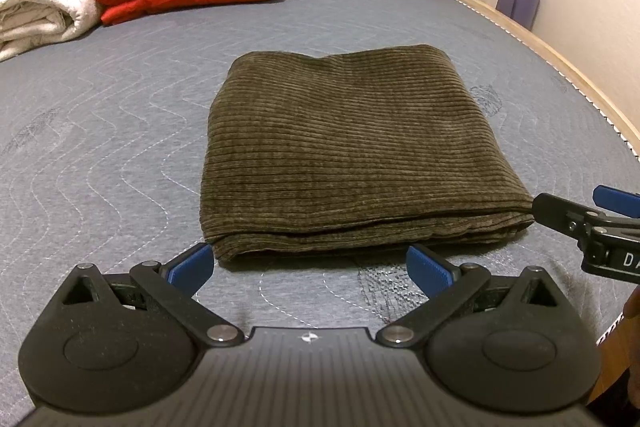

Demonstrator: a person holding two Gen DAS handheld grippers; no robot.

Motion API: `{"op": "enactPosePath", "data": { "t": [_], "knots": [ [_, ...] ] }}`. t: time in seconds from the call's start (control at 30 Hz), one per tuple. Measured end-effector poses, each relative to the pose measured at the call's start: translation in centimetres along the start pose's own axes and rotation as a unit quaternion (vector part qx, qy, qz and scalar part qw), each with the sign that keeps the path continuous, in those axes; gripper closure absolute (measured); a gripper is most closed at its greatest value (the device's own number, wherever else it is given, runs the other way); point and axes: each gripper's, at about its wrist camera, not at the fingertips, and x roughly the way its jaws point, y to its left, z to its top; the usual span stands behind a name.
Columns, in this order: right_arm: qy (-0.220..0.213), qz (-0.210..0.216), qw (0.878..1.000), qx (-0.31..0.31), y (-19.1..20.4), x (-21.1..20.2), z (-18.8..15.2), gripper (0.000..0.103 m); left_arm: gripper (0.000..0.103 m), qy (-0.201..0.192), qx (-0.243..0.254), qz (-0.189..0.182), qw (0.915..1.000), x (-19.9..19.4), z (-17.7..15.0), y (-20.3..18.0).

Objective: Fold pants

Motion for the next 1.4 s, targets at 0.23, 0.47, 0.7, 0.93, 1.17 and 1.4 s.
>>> {"op": "enactPosePath", "data": {
  "t": [0.23,0.47,0.7,0.93,1.17,1.4],
  "knots": [
    [0.0,0.0,1.0,0.0,0.12,-0.01,-0.01,0.001,0.0,0.0,0.0,0.0,1.0,0.0,-0.01,0.02],
    [0.0,0.002,1.0,-0.002,-0.1,0.02,0.05,0.001,0.0,0.0,0.0,0.0,1.0,0.01,0.0,0.0],
    [0.001,0.004,1.0,-0.004,-0.1,0.02,0.0,0.001,0.0,0.0,0.0,0.0,1.0,-0.01,0.0,-0.01],
    [0.003,0.009,1.0,-0.01,-0.07,0.18,-0.18,0.001,0.0,-0.002,0.0,-0.001,1.0,-0.09,0.04,-0.05],
    [0.004,0.011,1.0,-0.012,-0.31,0.2,-0.18,0.001,0.0,-0.003,0.001,-0.002,1.0,-0.17,0.06,-0.11],
    [0.004,0.011,1.0,-0.012,-0.31,0.21,-0.16,0.001,0.0,-0.005,0.007,-0.006,0.9999,-0.24,0.0,-0.24]
  ]
}}
